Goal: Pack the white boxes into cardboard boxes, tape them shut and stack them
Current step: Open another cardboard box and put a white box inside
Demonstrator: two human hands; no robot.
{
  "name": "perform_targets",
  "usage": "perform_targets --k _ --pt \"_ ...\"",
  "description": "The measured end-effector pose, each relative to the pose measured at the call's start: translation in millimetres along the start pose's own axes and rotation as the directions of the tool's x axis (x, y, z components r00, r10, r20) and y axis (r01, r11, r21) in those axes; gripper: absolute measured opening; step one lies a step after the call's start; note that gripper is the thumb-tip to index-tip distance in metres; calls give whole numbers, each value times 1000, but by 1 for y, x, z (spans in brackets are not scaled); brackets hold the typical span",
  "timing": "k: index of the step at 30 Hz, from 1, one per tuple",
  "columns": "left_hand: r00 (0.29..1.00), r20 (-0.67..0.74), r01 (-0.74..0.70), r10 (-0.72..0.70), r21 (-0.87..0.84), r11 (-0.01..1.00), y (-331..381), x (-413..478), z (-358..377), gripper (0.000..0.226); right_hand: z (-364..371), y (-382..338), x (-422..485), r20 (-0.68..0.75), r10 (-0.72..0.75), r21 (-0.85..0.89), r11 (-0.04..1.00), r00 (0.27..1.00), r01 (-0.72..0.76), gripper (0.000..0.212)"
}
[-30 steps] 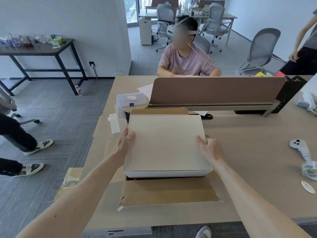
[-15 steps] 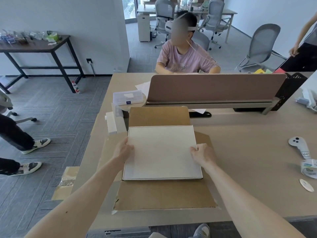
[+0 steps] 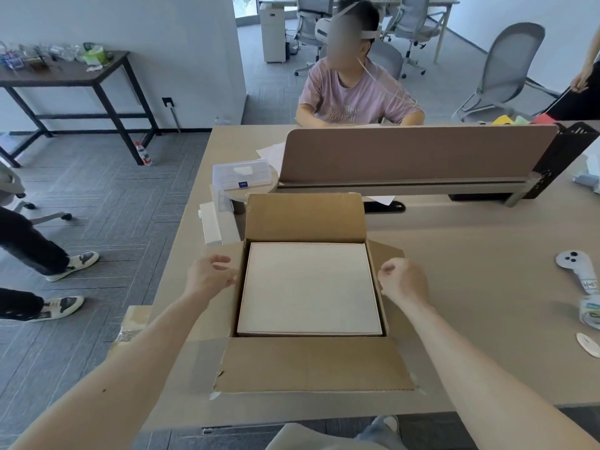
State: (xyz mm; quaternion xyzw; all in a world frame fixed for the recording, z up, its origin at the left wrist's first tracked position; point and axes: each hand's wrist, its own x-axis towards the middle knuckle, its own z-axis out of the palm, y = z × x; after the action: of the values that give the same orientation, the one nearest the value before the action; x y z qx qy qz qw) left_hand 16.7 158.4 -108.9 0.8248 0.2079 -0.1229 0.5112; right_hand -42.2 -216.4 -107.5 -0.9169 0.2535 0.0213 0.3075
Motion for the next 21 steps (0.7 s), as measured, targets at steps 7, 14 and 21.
perform_targets --k 7,14,21 --pt "992 1 120 -124 256 959 -21 14 -14 93 -7 55 7 146 313 95 940 939 -328 66" --pt "988 -122 126 -96 274 954 -2 24 -51 69 -13 86 10 189 328 269 889 926 -370 32" --pt "972 233 43 -23 -77 996 46 10 -37 40 -68 60 12 116 95 505 851 989 -141 40"
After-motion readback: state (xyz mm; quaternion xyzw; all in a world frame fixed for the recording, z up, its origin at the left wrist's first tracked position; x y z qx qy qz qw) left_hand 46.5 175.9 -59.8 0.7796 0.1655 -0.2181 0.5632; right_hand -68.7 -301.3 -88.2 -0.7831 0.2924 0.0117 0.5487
